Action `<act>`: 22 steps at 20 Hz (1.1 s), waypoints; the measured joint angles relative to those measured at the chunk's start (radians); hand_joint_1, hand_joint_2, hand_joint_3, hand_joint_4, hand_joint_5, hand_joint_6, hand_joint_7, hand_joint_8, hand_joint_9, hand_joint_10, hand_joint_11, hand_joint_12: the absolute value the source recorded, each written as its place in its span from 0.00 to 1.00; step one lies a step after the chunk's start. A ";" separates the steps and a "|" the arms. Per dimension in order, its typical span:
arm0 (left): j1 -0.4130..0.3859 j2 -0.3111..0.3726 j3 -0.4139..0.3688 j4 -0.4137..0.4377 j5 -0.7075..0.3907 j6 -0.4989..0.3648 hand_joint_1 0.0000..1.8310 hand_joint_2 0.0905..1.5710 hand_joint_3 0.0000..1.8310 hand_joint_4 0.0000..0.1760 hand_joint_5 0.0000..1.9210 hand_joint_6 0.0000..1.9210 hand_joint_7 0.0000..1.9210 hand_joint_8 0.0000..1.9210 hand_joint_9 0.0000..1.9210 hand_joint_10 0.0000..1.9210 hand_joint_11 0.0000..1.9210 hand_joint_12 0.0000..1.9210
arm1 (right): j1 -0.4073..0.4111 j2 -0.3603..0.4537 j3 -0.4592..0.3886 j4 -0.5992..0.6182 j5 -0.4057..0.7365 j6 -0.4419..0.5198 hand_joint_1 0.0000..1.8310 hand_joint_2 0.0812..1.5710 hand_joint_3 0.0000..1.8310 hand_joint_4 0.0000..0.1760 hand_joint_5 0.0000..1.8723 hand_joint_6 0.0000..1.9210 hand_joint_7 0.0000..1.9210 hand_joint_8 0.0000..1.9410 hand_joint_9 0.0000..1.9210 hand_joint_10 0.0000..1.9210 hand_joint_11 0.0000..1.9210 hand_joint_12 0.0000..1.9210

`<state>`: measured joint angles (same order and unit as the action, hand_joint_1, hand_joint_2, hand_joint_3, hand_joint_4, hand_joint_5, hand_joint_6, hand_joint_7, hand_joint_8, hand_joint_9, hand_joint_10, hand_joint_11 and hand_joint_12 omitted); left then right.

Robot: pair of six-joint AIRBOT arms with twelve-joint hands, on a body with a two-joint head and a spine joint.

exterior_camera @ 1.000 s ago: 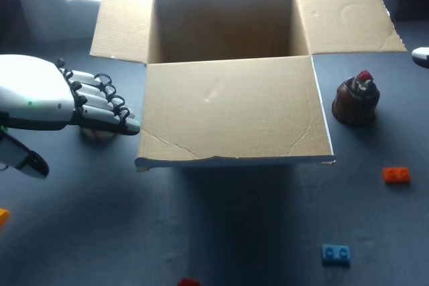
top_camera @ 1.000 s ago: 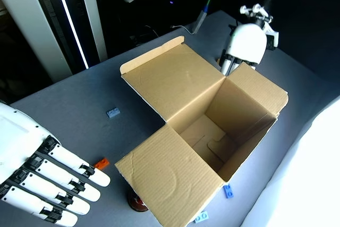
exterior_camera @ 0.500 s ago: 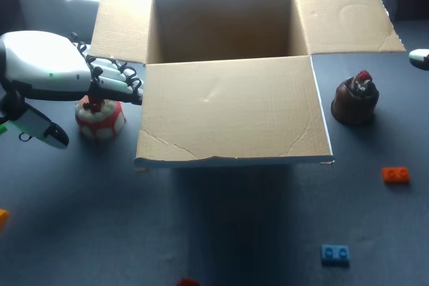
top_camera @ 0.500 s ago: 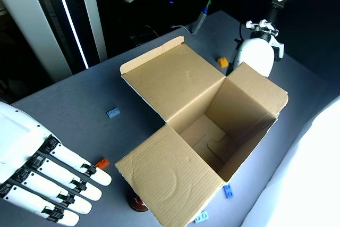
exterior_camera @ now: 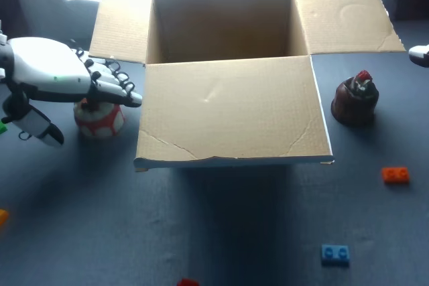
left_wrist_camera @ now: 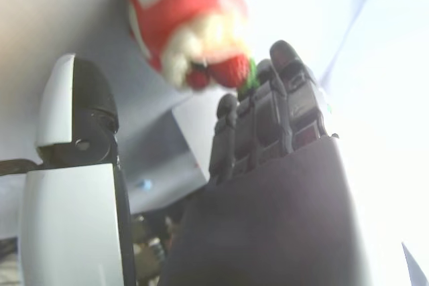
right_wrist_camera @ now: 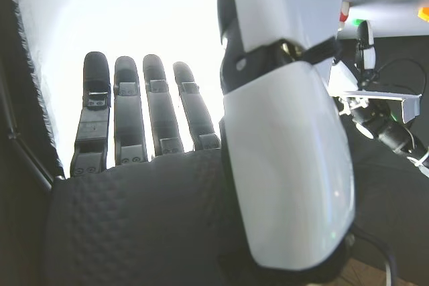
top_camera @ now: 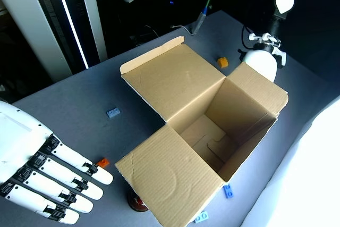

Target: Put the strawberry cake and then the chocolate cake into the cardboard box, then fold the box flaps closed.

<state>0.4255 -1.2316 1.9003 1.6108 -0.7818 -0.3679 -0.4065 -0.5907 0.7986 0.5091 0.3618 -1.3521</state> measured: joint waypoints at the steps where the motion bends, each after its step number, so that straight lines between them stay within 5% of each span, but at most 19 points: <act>1: 0.000 -0.005 0.009 -0.002 -0.002 0.000 0.67 0.61 0.00 0.16 0.07 0.00 0.08 0.00 0.08 0.00 0.00 0.35 | 0.000 -0.001 0.000 -0.001 0.001 0.000 0.57 0.65 0.00 0.03 0.03 0.00 0.04 0.00 0.06 0.00 0.00 0.25; 7: 0.003 -0.020 0.010 -0.003 -0.009 0.000 0.66 0.61 0.00 0.15 0.07 0.00 0.08 0.00 0.07 0.00 0.00 0.33 | 0.000 -0.002 0.000 0.000 0.001 0.000 0.59 0.64 0.00 0.01 0.04 0.00 0.05 0.00 0.07 0.00 0.00 0.26; 11: 0.001 -0.021 0.008 0.000 -0.007 0.000 0.68 0.62 0.00 0.17 0.08 0.00 0.09 0.00 0.08 0.00 0.00 0.35 | 0.000 -0.002 0.000 0.000 0.001 0.000 0.57 0.66 0.00 0.04 0.03 0.00 0.05 0.00 0.06 0.00 0.00 0.21; 22: 0.003 -0.049 0.011 0.014 0.000 -0.005 0.66 0.61 0.00 0.20 0.10 0.00 0.12 0.00 0.12 0.01 0.00 0.47 | 0.000 -0.002 0.000 0.000 0.001 -0.005 0.57 0.66 0.00 0.00 0.04 0.00 0.06 0.00 0.07 0.00 0.00 0.26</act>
<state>0.4282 -1.2804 1.9114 1.6253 -0.7815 -0.3725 -0.4065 -0.5926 0.7986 0.5091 0.3626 -1.3571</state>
